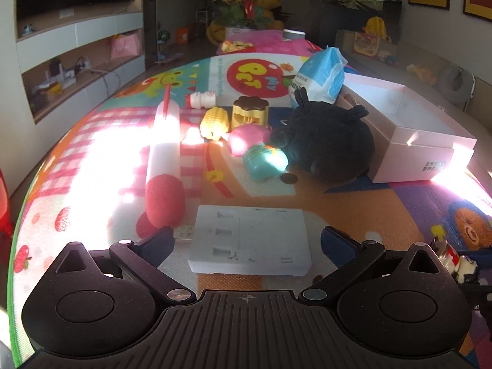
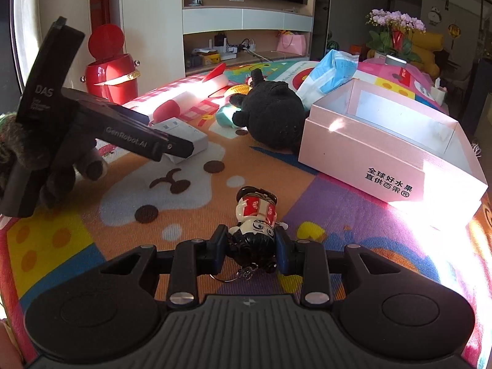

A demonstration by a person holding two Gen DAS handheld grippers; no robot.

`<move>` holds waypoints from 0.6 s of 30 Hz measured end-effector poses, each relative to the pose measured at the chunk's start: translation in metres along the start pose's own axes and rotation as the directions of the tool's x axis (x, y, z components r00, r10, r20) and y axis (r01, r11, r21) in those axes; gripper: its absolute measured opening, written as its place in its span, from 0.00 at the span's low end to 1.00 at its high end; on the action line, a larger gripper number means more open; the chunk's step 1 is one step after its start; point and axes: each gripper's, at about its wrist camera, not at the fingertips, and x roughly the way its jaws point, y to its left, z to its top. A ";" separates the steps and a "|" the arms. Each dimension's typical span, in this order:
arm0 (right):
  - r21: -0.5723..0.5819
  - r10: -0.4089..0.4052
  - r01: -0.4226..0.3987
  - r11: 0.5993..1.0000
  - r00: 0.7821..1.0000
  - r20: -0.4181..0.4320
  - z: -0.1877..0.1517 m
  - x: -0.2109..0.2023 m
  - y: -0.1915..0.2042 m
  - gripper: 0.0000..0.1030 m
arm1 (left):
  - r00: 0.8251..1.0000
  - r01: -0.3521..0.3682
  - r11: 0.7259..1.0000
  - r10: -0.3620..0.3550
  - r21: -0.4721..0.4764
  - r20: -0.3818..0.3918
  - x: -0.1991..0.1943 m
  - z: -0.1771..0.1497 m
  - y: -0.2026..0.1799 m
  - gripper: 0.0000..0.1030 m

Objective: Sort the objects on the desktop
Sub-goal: 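Carry the figurine with the right tool into the pink box and open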

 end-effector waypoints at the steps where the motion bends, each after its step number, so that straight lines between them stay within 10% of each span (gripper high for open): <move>1: -0.013 -0.004 0.004 1.000 1.000 0.005 -0.003 -0.003 0.002 0.31 | 1.000 0.007 1.000 -0.007 -0.003 -0.004 0.003 0.001 -0.002 1.00; 9: 0.012 -0.051 0.051 0.999 0.999 0.015 0.001 0.002 -0.002 0.51 | 0.998 -0.066 0.995 0.066 0.075 0.001 0.010 -0.001 -0.026 0.99; 18: 0.008 -0.003 0.003 1.000 1.000 -0.028 0.011 0.006 -0.001 0.38 | 0.998 -0.055 0.991 0.053 0.121 0.019 -0.020 -0.014 -0.040 0.93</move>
